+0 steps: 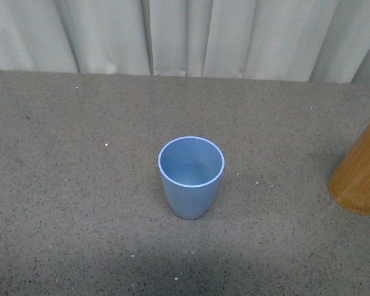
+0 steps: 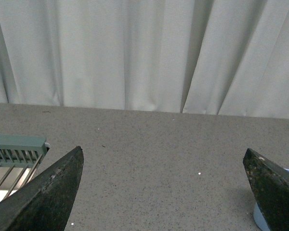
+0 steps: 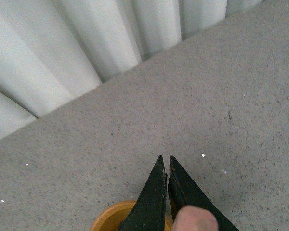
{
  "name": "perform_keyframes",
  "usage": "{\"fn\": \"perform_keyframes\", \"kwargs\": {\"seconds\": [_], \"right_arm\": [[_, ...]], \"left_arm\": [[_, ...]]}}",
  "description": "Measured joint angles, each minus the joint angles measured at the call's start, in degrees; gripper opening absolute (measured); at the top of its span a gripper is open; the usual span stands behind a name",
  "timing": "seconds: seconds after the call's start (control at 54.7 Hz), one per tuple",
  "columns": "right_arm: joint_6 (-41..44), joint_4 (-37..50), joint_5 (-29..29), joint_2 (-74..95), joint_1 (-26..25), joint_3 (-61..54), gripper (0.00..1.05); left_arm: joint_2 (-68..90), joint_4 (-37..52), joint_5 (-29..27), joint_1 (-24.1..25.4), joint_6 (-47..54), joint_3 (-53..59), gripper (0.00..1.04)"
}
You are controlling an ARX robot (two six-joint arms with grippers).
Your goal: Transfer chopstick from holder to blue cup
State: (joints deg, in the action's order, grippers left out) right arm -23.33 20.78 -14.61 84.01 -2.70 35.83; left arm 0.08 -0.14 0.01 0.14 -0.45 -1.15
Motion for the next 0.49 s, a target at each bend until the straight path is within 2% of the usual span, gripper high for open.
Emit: {"fn": "perform_keyframes", "kwargs": {"seconds": [0.493], "right_arm": [[-1.3,-5.1,2.2,-11.8,-0.9,4.8,0.01]], "left_arm": [[0.0,0.0,0.0,0.0,0.0,0.0,0.98]]}}
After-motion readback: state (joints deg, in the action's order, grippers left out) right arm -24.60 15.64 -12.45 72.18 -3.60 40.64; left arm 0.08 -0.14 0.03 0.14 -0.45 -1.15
